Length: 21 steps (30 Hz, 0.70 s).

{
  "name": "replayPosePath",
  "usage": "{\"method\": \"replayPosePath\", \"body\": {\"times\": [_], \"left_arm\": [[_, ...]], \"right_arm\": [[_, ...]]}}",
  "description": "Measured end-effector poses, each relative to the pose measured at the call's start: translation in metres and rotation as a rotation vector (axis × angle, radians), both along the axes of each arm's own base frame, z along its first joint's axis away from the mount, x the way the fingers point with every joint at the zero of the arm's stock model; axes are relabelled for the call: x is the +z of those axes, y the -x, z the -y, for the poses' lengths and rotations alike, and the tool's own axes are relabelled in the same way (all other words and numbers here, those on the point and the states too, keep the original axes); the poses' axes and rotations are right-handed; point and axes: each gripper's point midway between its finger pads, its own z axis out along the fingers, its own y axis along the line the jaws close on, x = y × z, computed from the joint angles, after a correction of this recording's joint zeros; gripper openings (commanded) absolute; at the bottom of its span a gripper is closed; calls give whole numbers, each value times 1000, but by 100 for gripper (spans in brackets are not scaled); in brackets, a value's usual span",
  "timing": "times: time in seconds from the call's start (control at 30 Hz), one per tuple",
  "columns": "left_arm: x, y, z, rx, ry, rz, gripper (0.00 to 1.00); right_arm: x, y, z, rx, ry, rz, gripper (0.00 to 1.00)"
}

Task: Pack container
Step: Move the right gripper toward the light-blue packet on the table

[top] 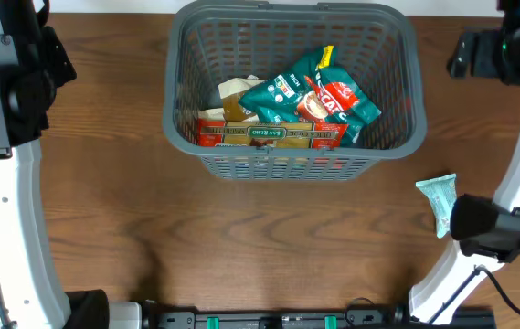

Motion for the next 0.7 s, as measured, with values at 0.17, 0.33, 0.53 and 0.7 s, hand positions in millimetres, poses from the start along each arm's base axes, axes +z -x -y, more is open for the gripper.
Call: {"method": "replayPosePath", "body": {"times": [0.17, 0.33, 0.53, 0.7], "left_arm": [[0, 0, 0, 0, 0, 0, 99], [0, 0, 0, 0, 0, 0, 99], [0, 0, 0, 0, 0, 0, 99], [0, 0, 0, 0, 0, 0, 99]], "right_arm": [[-41, 6, 8, 10, -9, -121, 99], [-72, -1, 11, 22, -5, -161, 99], [-92, -11, 9, 41, 0, -158, 99], [-100, -19, 2, 81, 6, -147, 98]]}}
